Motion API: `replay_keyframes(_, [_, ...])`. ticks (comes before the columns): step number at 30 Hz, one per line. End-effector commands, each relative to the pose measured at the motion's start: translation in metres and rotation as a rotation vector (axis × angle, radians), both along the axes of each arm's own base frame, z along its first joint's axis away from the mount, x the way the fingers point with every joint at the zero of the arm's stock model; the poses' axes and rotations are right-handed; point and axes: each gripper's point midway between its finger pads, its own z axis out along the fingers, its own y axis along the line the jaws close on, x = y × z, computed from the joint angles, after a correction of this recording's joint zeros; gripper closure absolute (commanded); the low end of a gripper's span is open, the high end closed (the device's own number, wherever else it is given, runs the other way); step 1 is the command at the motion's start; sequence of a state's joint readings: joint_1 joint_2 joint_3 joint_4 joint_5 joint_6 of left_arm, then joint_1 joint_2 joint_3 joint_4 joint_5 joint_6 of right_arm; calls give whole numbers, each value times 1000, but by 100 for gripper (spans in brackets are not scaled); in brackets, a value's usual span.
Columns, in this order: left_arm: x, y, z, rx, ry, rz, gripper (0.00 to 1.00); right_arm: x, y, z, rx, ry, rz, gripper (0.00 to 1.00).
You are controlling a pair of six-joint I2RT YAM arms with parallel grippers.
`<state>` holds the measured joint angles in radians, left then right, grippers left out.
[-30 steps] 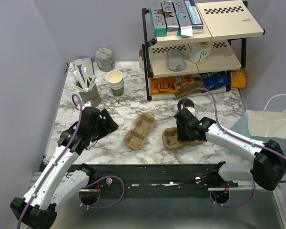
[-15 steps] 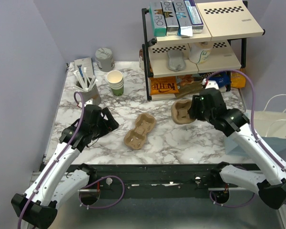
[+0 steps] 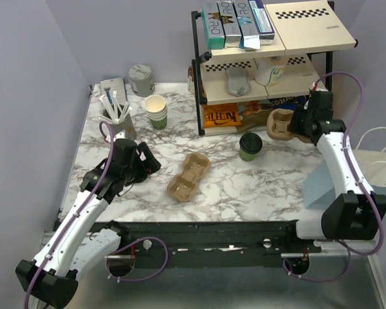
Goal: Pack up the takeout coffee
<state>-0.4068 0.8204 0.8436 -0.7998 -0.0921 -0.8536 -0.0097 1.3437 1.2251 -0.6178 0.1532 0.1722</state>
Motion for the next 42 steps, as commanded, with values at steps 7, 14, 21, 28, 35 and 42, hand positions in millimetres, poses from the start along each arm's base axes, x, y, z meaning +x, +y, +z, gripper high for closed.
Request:
replay_keyframes(7, [15, -8, 19, -17, -41, -30, 1, 24, -40, -38, 33, 55, -78, 71])
replay_keyframes(14, [18, -10, 13, -10, -19, -32, 1, 16, -47, -86, 51, 180, -138, 64])
replay_keyframes(21, [21, -5, 18, 25, -30, -33, 1, 11, -47, -123, 71, 283, -167, 60])
replay_keyframes(28, [26, 4, 33, 95, -43, -44, 1, 13, -41, -100, 95, 229, -144, 26])
replay_keyframes(35, [25, -1, 27, 75, -35, -58, 1, 14, -4, -34, 161, 64, 88, 23])
replay_keyframes(42, [26, -1, 13, 84, -21, -73, 1, -14, 109, 23, 57, -52, 402, 19])
